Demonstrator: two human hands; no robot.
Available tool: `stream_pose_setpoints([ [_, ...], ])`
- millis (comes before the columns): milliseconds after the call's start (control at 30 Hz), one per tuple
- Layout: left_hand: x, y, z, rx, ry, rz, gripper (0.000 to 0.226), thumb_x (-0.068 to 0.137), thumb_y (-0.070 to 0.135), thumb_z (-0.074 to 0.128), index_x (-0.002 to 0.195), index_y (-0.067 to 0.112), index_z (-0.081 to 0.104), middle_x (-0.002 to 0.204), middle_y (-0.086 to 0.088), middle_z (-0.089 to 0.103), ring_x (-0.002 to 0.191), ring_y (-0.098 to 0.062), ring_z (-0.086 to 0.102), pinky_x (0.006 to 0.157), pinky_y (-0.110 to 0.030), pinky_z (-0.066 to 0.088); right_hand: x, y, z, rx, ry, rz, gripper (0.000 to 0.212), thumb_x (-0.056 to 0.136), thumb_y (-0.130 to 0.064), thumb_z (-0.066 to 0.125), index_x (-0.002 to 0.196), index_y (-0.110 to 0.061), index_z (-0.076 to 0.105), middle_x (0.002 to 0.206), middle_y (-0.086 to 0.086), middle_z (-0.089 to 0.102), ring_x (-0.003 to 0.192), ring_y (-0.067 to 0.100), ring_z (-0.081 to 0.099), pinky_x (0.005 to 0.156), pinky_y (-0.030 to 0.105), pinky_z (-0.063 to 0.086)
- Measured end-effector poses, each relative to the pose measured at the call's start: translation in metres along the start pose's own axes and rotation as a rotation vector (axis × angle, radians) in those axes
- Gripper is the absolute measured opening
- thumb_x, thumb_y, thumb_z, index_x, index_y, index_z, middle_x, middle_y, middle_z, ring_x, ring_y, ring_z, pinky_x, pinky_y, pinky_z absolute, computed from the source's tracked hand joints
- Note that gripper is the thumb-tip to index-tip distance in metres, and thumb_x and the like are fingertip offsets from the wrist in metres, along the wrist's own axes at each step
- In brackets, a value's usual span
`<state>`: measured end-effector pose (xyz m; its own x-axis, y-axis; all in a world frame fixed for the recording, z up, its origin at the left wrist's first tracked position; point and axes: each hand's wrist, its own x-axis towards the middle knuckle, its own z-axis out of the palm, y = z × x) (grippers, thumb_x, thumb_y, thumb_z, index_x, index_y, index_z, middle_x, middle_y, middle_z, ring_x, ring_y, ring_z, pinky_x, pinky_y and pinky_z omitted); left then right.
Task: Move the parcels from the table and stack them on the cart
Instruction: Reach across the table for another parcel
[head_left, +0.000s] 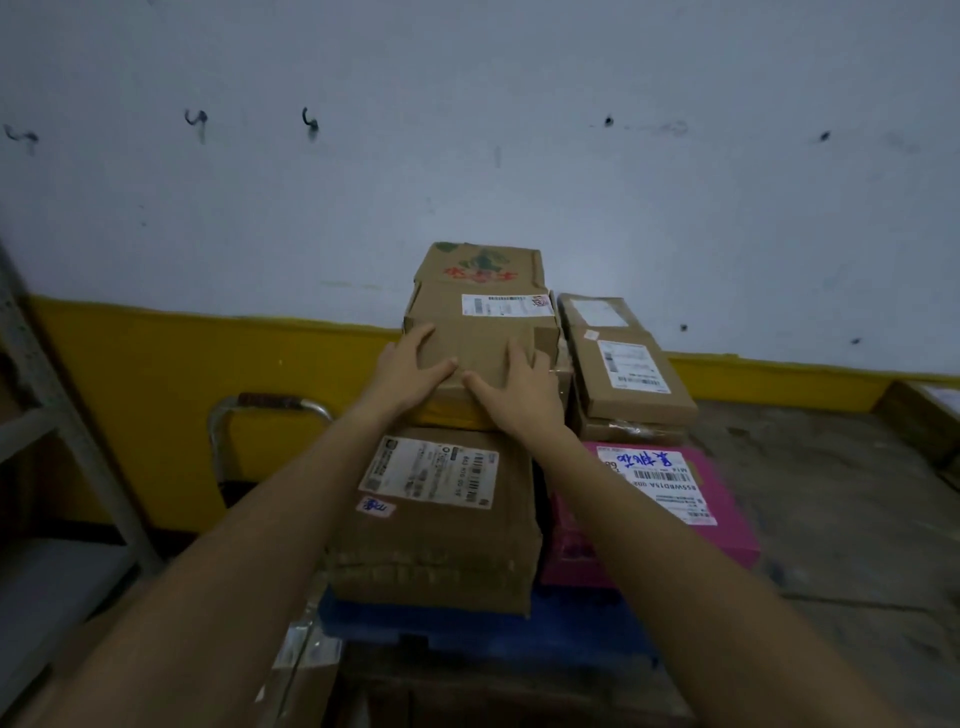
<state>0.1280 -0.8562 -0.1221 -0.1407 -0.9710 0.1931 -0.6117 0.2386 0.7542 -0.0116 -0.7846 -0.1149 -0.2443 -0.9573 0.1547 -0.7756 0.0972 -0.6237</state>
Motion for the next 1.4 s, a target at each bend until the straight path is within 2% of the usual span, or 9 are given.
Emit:
stream_pose_setpoints([
  [500, 0.008, -0.005, -0.002, 0.055, -0.029, 0.007, 0.065, 0.087, 0.045, 0.059, 0.143, 0.025, 0.034, 0.146, -0.012, 0.038, 0.132, -0.029, 0.038, 0.109, -0.043, 0.034, 0.005, -0.002, 0.005, -0.038, -0.006, 0.022, 0.084, 0.085, -0.062, 0.047, 0.149, -0.019, 0.013, 0.147, 0.016, 0.02, 0.133, 0.038, 0.025, 0.103, 0.046, 0.034],
  [833, 0.005, -0.001, -0.01, 0.105, -0.022, 0.036, 0.064, 0.087, 0.047, 0.058, 0.142, 0.021, 0.038, 0.147, -0.007, 0.04, 0.133, -0.026, 0.038, 0.106, -0.033, 0.032, 0.004, -0.004, -0.002, -0.055, -0.012, 0.02, 0.087, 0.082, -0.066, 0.047, 0.148, -0.017, 0.018, 0.144, 0.016, 0.027, 0.13, 0.037, 0.032, 0.1, 0.045, 0.036],
  [1167, 0.01, 0.001, -0.01, 0.196, -0.085, 0.007, 0.065, 0.087, 0.052, 0.053, 0.141, 0.019, 0.04, 0.148, -0.008, 0.038, 0.135, -0.027, 0.036, 0.108, -0.036, 0.03, 0.008, -0.001, -0.003, -0.063, -0.055, 0.037, 0.083, 0.083, -0.067, 0.046, 0.142, -0.011, 0.03, 0.14, 0.018, 0.034, 0.127, 0.038, 0.037, 0.099, 0.044, 0.037],
  [1400, 0.01, -0.004, -0.001, 0.158, -0.074, -0.023, 0.062, 0.09, 0.049, 0.051, 0.141, 0.017, 0.039, 0.148, -0.009, 0.039, 0.136, -0.028, 0.035, 0.11, -0.038, 0.03, 0.018, 0.004, 0.005, -0.059, -0.076, 0.049, 0.08, 0.082, -0.067, 0.047, 0.14, -0.013, 0.034, 0.139, 0.016, 0.035, 0.125, 0.035, 0.039, 0.097, 0.045, 0.039],
])
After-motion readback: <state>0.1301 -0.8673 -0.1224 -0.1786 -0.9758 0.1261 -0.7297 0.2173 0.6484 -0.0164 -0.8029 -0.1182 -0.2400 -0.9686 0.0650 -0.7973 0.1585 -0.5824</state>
